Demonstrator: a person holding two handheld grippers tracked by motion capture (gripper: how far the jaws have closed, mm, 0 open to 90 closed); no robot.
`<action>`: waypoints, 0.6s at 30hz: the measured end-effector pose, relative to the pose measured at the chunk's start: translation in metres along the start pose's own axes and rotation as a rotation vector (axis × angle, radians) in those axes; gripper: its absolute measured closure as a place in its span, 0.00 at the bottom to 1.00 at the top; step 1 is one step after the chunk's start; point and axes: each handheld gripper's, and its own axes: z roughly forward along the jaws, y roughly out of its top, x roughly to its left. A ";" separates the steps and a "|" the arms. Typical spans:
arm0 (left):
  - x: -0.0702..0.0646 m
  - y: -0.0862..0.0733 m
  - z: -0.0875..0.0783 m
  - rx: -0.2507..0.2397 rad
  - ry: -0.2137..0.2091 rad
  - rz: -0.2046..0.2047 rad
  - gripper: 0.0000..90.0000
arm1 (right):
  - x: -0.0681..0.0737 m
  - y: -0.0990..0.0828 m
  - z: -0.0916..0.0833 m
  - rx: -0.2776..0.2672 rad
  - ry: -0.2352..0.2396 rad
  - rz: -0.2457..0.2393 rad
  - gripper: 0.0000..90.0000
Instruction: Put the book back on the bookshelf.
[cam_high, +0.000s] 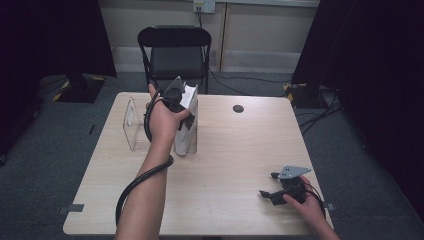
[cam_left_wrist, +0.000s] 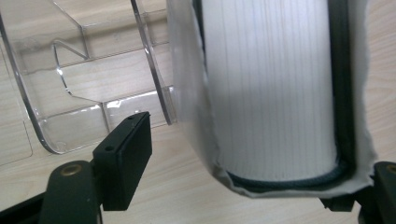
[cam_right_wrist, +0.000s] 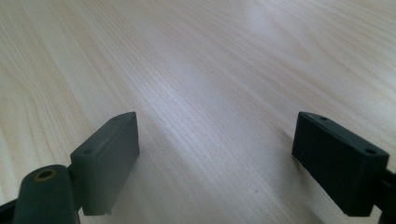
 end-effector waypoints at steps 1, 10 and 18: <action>0.000 0.000 0.000 0.000 -0.004 0.006 0.26 | 0.000 0.000 0.000 0.000 0.000 0.000 0.16; -0.003 -0.004 -0.001 0.006 -0.018 0.023 0.26 | 0.000 0.000 0.000 0.000 0.000 0.000 0.16; -0.009 -0.009 -0.002 0.003 -0.031 0.062 0.25 | 0.000 0.000 0.000 -0.001 -0.001 0.000 0.16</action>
